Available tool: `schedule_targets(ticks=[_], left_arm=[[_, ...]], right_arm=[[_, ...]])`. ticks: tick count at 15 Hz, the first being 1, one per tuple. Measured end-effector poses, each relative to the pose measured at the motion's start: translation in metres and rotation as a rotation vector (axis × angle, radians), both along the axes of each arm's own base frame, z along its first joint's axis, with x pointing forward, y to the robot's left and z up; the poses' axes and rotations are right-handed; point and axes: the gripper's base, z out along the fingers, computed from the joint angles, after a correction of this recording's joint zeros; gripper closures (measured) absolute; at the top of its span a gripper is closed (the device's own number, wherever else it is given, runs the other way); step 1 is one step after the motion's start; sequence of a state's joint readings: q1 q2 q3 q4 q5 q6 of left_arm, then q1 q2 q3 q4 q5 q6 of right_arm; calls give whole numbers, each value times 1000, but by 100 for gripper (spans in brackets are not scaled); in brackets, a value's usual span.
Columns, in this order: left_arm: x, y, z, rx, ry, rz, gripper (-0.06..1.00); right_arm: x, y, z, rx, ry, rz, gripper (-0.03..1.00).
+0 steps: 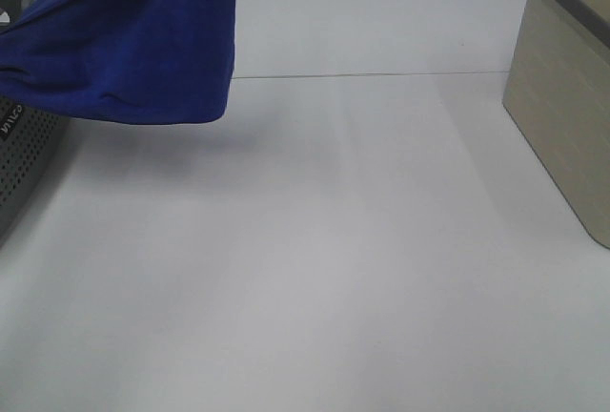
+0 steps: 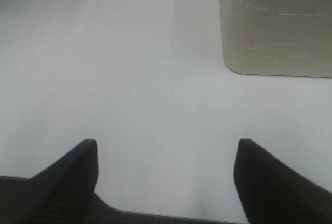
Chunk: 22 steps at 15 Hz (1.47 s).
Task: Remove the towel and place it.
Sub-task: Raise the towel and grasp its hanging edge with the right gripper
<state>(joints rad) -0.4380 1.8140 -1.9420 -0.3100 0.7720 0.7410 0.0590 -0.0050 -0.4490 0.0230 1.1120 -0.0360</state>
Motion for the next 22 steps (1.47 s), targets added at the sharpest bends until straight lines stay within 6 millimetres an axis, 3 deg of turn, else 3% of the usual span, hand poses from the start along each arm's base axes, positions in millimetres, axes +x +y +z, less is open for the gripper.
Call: schedule_targets(ticks=[1, 7, 9, 14, 18, 19, 22], left_arm=[[-7, -13, 0, 1, 0, -34, 94], [-18, -32, 0, 3, -2, -86, 94], [-24, -40, 0, 1, -5, -110, 94], [-25, -42, 0, 4, 2, -116, 94], [-26, -41, -1, 11, 14, -120, 94], [-26, -41, -1, 11, 15, -120, 94], [-26, -41, -1, 11, 15, -120, 94]], right_arm=[[0, 0, 0, 0, 0, 0, 24], [0, 0, 1, 5, 3, 1, 24], [12, 6, 6, 43, 52, 33, 24], [81, 30, 23, 167, 20, 227, 13], [133, 47, 21, 214, -42, 397, 13], [159, 57, 15, 264, -89, 502, 13], [189, 71, 5, 370, -180, 628, 13]])
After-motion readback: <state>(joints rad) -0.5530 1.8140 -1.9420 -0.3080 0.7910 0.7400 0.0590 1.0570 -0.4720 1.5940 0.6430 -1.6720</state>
